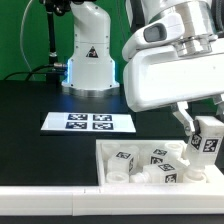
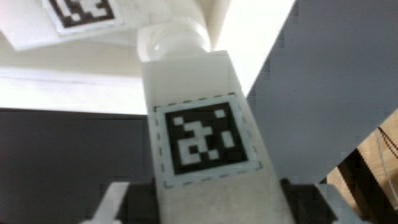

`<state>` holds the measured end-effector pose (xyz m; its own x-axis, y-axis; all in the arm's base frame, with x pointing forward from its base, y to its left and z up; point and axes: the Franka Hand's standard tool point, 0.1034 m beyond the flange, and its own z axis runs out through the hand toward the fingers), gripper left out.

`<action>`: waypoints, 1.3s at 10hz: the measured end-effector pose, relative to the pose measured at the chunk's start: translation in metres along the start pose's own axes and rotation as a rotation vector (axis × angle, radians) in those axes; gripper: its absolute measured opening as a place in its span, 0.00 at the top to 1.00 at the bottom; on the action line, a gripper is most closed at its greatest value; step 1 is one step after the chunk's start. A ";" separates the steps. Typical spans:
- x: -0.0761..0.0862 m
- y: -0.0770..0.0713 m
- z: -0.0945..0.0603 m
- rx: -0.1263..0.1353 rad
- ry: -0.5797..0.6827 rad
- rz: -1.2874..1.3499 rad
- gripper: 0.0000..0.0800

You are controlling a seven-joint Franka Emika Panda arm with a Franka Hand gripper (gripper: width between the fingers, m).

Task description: Assemble one leg

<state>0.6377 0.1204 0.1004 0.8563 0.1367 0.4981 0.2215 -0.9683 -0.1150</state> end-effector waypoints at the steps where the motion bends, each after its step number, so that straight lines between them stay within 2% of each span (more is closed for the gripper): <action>1: 0.000 -0.001 0.000 0.000 0.000 -0.002 0.61; 6: -0.008 0.006 0.009 -0.003 -0.012 0.009 0.61; 8: -0.007 0.007 0.010 -0.007 0.004 0.011 0.61; 11: -0.011 0.017 0.010 -0.016 0.004 0.011 0.63; 13: -0.011 0.017 0.010 -0.016 0.004 0.011 0.62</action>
Offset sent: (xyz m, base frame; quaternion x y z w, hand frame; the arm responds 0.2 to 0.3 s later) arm 0.0069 -0.0072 -0.0105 -0.0043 0.0085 0.0011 1.0000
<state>0.6369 0.1048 0.0846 0.8568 0.1252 0.5003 0.2046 -0.9730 -0.1069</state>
